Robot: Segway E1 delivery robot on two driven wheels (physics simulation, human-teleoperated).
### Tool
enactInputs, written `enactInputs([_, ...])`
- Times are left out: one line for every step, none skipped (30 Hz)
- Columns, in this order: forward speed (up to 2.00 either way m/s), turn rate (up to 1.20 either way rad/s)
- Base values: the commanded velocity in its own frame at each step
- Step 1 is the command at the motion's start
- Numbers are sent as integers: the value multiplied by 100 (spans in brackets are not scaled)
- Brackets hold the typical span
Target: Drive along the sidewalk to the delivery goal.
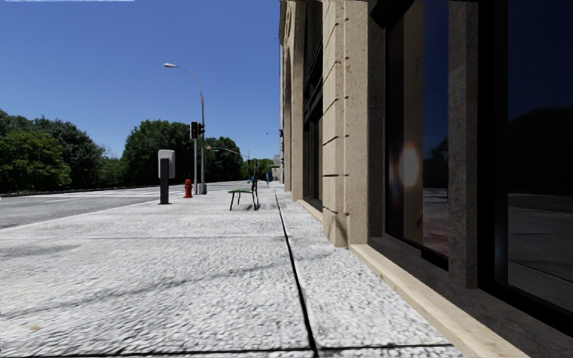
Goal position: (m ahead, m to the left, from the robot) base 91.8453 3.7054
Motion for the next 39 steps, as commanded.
enactInputs([200,24])
enactInputs([200,24])
enactInputs([200,24])
enactInputs([200,24])
enactInputs([200,24])
enactInputs([200,24])
enactInputs([200,24])
enactInputs([200,24])
enactInputs([200,24])
enactInputs([200,23])
enactInputs([200,9])
enactInputs([200,0])
enactInputs([200,0])
enactInputs([200,0])
enactInputs([200,0])
enactInputs([200,0])
enactInputs([200,0])
enactInputs([200,0])
enactInputs([200,0])
enactInputs([200,0])
enactInputs([200,0])
enactInputs([200,0])
enactInputs([200,0])
enactInputs([200,0])
enactInputs([200,0])
enactInputs([200,0])
enactInputs([200,0])
enactInputs([200,0])
enactInputs([200,0])
enactInputs([200,0])
enactInputs([200,0])
enactInputs([200,0])
enactInputs([200,0])
enactInputs([200,0])
enactInputs([200,0])
enactInputs([200,0])
enactInputs([200,0])
enactInputs([200,0])
enactInputs([200,0])
